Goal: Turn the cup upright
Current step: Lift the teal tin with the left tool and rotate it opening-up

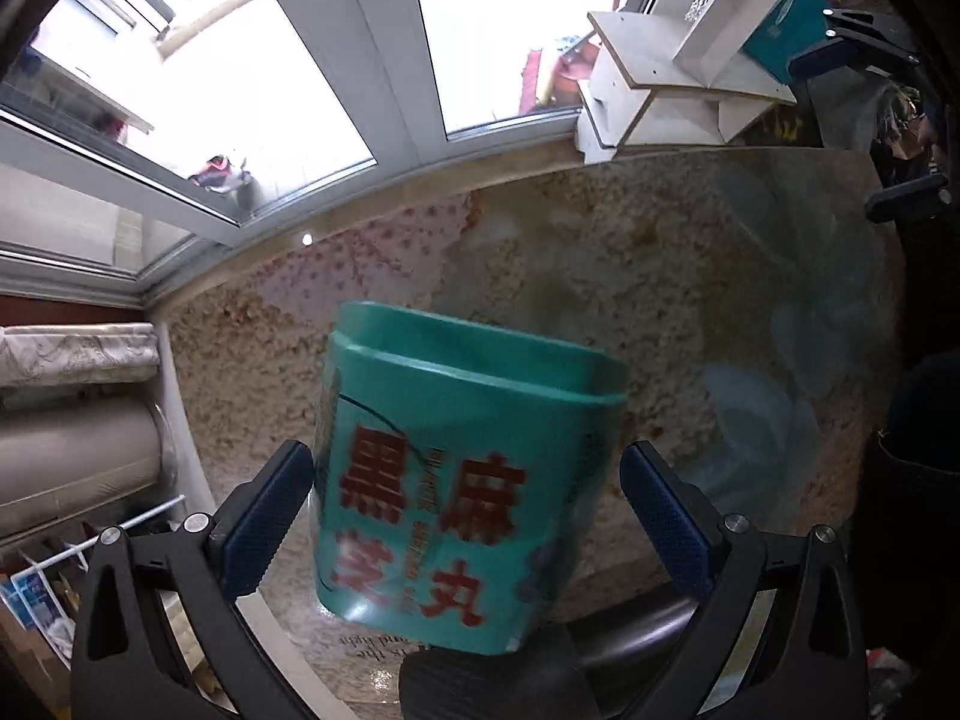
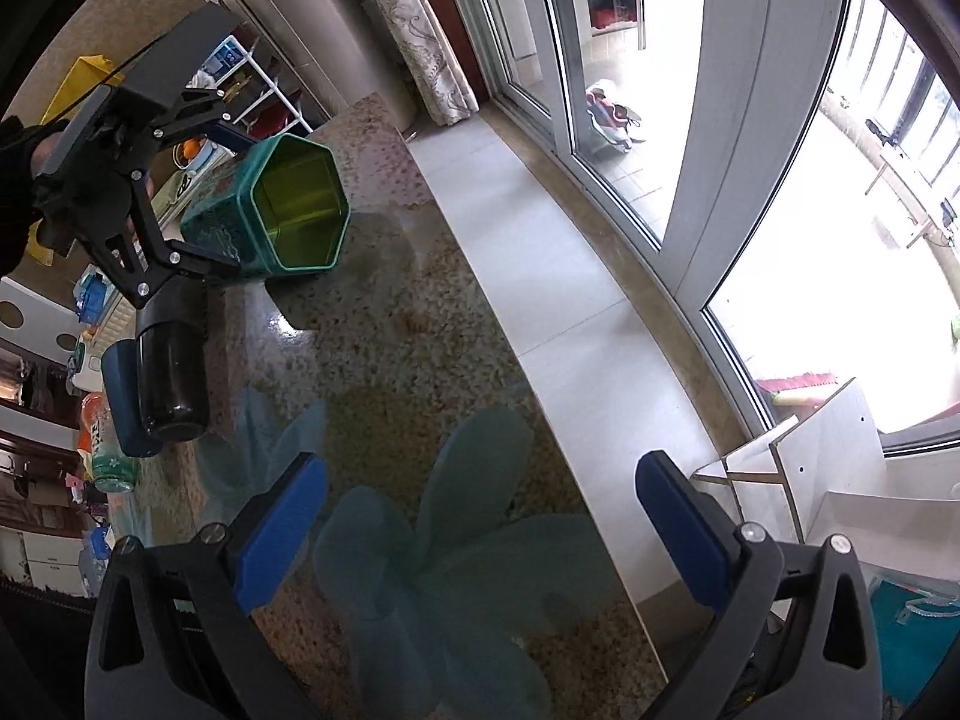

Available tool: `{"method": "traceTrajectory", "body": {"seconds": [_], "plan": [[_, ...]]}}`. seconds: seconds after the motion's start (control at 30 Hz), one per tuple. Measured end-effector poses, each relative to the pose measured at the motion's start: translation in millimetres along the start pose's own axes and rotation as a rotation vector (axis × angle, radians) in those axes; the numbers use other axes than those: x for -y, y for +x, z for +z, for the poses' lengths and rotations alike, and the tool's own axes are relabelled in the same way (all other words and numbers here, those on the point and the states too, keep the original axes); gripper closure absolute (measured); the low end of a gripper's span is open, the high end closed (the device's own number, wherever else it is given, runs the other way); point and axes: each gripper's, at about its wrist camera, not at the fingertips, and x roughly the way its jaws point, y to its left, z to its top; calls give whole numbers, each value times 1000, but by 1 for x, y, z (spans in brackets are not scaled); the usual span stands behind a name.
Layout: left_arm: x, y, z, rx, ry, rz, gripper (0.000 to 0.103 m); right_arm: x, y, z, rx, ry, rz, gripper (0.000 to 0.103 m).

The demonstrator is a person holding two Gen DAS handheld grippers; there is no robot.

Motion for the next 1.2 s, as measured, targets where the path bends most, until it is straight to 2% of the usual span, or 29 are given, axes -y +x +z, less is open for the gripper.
{"method": "traceTrajectory", "body": {"seconds": [0.1, 0.43, 0.53, 0.7, 0.83, 0.93, 1.03, 1.2], "plan": [[-7, -1, 3, 18, -19, -33, 0, 1, 5, 1, -9, 4, 4, 0], [-17, 5, 17, -71, -61, -72, 0, 1, 11, 4, -16, 9, 27, 0], [-15, 8, 22, -99, -40, -70, 0, 4, 11, 4, -12, 12, 28, 0], [-10, 10, 24, -97, -1, -56, 0, 8, 14, 5, -14, 28, 33, 0], [-19, 10, 21, -82, -40, -92, 0, 6, 17, 5, -20, 26, 42, 0], [-22, 11, 23, -103, -86, -95, 0, 6, 18, 5, -23, 23, 47, 0], [-23, 10, 26, -114, -146, -84, 0, 8, 17, 5, -19, 27, 47, 0], [-18, 5, 19, -65, -257, -38, 1, 10, 13, 7, 2, 36, 50, 0]]}}
